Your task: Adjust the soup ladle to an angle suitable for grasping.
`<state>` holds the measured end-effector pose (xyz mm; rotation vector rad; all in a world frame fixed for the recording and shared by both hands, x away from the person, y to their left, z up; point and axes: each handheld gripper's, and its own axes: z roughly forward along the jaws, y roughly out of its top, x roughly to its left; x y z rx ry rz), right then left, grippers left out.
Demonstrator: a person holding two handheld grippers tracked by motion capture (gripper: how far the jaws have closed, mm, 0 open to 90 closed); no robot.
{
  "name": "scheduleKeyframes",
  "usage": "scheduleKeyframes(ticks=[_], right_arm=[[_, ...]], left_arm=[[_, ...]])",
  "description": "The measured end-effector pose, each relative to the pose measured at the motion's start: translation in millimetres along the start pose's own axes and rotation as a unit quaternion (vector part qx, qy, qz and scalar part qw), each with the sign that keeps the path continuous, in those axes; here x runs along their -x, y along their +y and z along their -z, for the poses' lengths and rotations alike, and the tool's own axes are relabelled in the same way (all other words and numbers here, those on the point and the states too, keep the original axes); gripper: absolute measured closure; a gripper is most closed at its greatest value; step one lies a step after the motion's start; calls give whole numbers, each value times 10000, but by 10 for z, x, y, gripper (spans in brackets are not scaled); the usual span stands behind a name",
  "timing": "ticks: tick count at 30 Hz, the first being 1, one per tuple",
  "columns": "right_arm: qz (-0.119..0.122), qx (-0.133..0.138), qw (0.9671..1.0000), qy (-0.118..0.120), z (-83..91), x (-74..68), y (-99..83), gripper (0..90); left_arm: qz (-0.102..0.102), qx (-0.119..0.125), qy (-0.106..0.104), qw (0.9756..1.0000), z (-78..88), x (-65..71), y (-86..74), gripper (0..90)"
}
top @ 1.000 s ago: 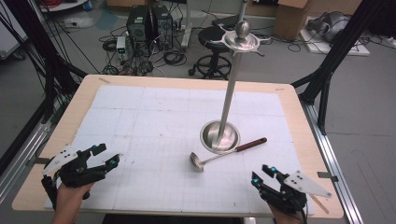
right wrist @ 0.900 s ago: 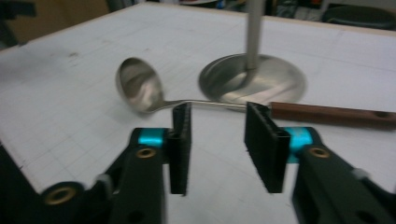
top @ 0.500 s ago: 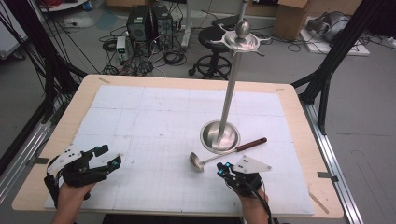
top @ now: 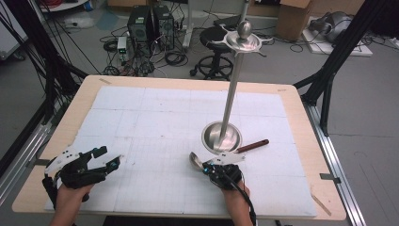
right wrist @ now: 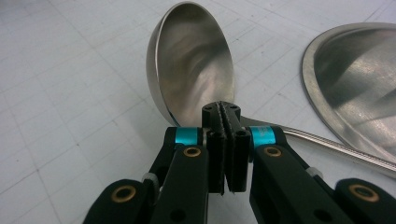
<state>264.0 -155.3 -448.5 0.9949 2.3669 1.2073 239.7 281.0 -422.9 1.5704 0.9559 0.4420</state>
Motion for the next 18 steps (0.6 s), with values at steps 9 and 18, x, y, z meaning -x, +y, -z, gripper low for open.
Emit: scheduleKeyframes(ticks=[9,18], right_arm=[[39,-94,9999,-82,-53,-44,70,888],[12,-181,9998,-122,-115,-37,162,877]], left_arm=[[-50,-26,-37,10000,-21,28,1,249],[-21,-10,-16,10000,-7,14,-1,249]])
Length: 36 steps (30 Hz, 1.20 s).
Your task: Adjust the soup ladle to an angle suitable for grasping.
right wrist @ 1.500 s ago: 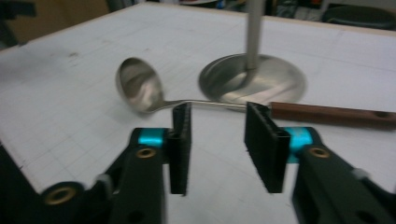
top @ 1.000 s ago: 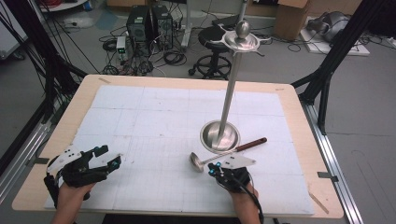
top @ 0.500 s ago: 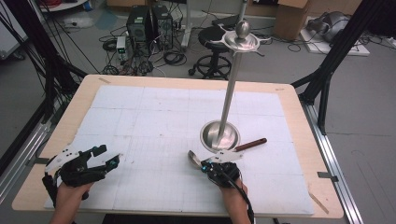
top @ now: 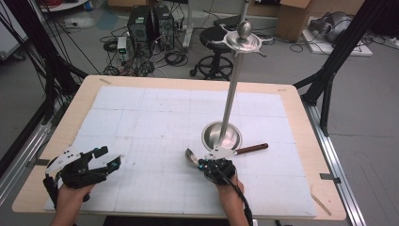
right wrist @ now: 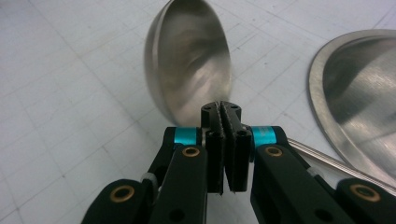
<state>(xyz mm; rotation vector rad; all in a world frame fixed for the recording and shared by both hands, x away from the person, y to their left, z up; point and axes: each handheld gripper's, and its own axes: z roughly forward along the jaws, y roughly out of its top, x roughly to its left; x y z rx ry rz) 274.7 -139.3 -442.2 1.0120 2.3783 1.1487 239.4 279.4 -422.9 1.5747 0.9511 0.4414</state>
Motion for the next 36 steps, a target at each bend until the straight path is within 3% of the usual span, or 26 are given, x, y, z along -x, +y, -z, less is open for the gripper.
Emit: scheduleKeyframes(ticks=[3,4,6,7,8,9,10,11,12,13,14,16,17,19,23,28,31,36], right_arm=[[-188,297,9993,-132,251,184,-63,871],[-188,297,9993,-132,251,184,-63,871],[-625,506,9950,-593,549,476,-178,872],[-625,506,9950,-593,549,476,-178,872],[-790,669,9908,-868,694,639,-216,873],[-790,669,9908,-868,694,639,-216,873],[-857,705,9887,-1009,766,733,-232,872],[-937,733,9836,-1354,902,957,-294,872],[-937,733,9836,-1354,902,957,-294,872],[-1080,739,9793,-1541,987,1131,-384,873],[-1080,739,9793,-1541,987,1131,-384,873],[-1346,735,9712,-1826,1081,1380,-541,874],[-1346,735,9712,-1826,1081,1380,-541,874],[-1380,714,9685,-1947,1104,1536,-597,875],[-1376,561,9678,-2031,1058,1667,-632,875],[-1344,400,9714,-1919,907,1800,-643,872],[-1476,360,9720,-1791,833,1861,-663,871],[-1482,331,9731,-1733,821,1874,-664,875]], left_arm=[[-1,-1,-5,10000,8,-6,0,255],[7,-4,-2,10000,6,-8,-1,255],[34,8,-11,10000,2,-4,-1,262],[16,-1,-4,10000,3,-4,1,262],[4,-9,-15,10000,-2,1,-3,263],[4,-9,-15,10000,-2,1,-3,263],[-19,-30,-15,10000,-4,-1,-6,263],[-39,-50,-4,10000,-5,-6,-11,263],[-24,-61,29,10000,-5,-8,-18,263],[-27,-72,44,10000,-4,-16,-23,263],[10,-65,76,9999,-5,-32,-28,263],[58,-65,140,9999,3,-65,-35,263],[106,-41,174,9998,6,-77,-39,263],[130,-24,221,9997,13,-89,-47,263],[107,-83,319,9994,26,-99,-68,263],[80,-112,395,9991,34,-109,-84,263],[90,-146,432,9989,44,-131,-96,266],[86,-138,459,9988,58,-122,-99,266]])
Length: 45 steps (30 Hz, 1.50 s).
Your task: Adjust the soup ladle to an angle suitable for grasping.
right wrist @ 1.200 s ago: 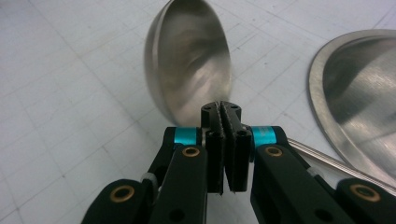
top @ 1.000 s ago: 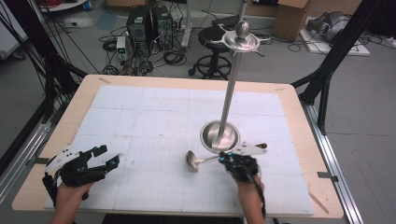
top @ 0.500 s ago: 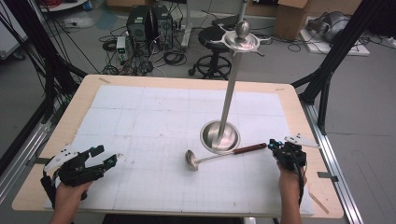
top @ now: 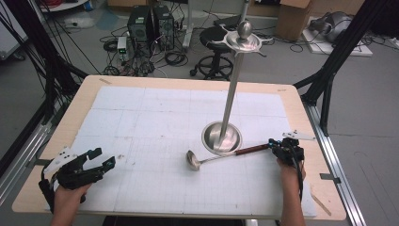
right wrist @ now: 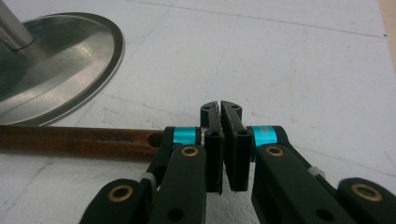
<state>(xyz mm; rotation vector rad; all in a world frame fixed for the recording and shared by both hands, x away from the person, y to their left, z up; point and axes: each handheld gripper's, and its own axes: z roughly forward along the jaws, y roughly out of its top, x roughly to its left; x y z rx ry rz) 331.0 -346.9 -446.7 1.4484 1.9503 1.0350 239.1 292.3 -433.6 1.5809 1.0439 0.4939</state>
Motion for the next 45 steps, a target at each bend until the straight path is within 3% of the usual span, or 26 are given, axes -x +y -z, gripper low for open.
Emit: scheduleKeyframes(ticks=[9,14,19,24,27,30,35,45], right_arm=[[136,-136,9998,-38,-30,-17,-2,892],[445,-281,9985,161,-65,-105,10,892],[546,-357,9969,440,-81,-183,24,892],[702,-467,9941,684,-67,-325,25,893],[670,-476,9933,810,-77,-391,24,893],[753,-597,9930,683,-90,-557,54,892],[912,-635,9912,716,-135,-729,86,892],[826,-721,9904,842,-186,-1057,115,892]], left_arm=[[-95,-70,-95,9999,-21,20,-4,286],[-120,-68,-114,9998,-36,45,4,286],[-117,-67,-84,9999,-38,38,6,285],[-113,-40,-79,9999,-35,38,14,285],[-117,-13,-86,9999,-27,34,22,285],[-173,-93,-100,9998,-37,34,14,285],[-184,-112,-115,9997,-35,25,16,285],[-152,-114,-17,9998,-2,-17,26,285]])
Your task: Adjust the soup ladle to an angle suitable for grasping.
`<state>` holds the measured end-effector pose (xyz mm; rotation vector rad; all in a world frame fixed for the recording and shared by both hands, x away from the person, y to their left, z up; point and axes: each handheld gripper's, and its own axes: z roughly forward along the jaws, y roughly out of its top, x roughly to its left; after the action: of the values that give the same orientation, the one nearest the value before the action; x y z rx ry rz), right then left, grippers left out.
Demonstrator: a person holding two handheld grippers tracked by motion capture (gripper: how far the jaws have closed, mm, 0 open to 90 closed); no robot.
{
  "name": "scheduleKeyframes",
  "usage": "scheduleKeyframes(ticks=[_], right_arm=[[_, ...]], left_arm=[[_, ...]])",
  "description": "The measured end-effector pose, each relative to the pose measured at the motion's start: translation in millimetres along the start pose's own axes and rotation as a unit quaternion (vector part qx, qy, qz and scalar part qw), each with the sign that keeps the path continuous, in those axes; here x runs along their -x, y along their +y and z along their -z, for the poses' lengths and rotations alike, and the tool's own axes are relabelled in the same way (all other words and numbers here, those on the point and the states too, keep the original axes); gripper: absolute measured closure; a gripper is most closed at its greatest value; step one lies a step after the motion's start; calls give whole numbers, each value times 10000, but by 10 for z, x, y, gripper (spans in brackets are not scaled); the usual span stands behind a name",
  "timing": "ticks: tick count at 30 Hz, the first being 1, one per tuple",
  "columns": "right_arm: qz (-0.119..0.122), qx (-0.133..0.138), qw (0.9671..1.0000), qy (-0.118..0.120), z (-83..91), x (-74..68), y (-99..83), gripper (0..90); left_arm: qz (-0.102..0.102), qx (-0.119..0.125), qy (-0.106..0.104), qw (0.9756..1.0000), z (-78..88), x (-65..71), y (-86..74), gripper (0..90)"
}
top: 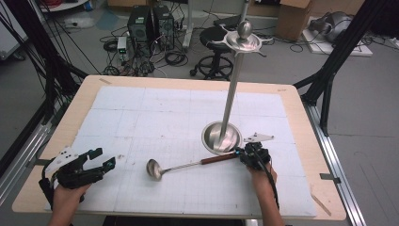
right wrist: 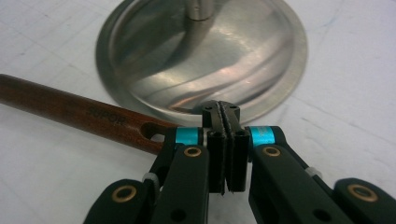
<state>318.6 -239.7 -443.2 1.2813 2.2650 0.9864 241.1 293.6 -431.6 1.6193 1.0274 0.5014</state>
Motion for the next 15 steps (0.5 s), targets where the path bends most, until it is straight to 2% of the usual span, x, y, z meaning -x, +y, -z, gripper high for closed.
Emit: scheduleKeyframes(ticks=[4,7,8,10,11,13,15], right_arm=[[110,34,9999,4,-15,-124,33,891],[131,56,9996,228,-45,-232,55,853],[204,37,9994,268,-59,-302,71,854],[427,46,9989,188,-60,-399,100,860],[440,92,9988,192,-44,-425,109,866],[436,230,9987,141,7,-431,113,873],[338,426,9985,46,119,-364,90,888]], left_arm=[[23,15,11,10000,8,-13,3,285],[40,24,14,10000,11,-15,2,285],[45,29,14,10000,11,-15,2,285],[38,42,5,10000,18,-18,3,285],[48,50,3,10000,21,-16,3,285],[52,58,-6,10000,26,-15,3,285],[70,81,-11,9999,27,-11,4,285]])
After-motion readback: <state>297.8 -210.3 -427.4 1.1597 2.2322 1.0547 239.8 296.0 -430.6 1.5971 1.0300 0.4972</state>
